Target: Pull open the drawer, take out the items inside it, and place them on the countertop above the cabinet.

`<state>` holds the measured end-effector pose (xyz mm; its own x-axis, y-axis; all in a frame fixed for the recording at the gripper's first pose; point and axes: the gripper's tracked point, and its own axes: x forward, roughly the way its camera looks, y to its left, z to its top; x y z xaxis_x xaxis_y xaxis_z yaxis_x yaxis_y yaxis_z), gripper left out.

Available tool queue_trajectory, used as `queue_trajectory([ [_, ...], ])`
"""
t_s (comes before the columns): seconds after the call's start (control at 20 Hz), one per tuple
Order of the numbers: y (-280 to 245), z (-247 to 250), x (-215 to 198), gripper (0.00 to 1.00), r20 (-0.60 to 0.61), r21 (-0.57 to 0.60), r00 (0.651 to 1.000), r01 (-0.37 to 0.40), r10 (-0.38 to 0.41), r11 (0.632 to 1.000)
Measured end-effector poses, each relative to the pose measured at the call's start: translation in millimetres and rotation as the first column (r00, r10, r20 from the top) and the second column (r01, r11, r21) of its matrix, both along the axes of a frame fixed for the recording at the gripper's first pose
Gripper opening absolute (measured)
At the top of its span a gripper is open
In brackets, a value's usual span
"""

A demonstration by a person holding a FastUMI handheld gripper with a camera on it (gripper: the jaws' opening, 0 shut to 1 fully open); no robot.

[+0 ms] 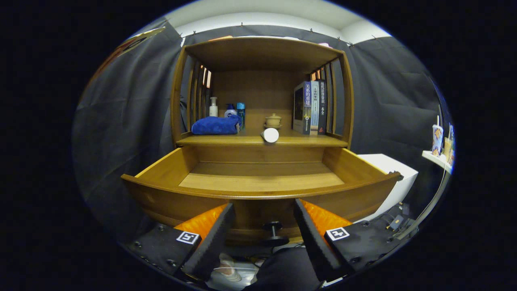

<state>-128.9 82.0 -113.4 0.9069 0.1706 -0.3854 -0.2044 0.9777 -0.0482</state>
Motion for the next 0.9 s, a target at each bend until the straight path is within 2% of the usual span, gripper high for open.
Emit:
queue_trajectory([
  [0.35, 2.5, -1.9, 25.9, 0.98, 0.005, -0.004, 1.000, -0.003, 0.003, 1.000],
  [0.9, 24.2, 0.6, 96.3, 0.98, 0.022, -0.009, 1.000, 0.002, -0.002, 1.000],
])
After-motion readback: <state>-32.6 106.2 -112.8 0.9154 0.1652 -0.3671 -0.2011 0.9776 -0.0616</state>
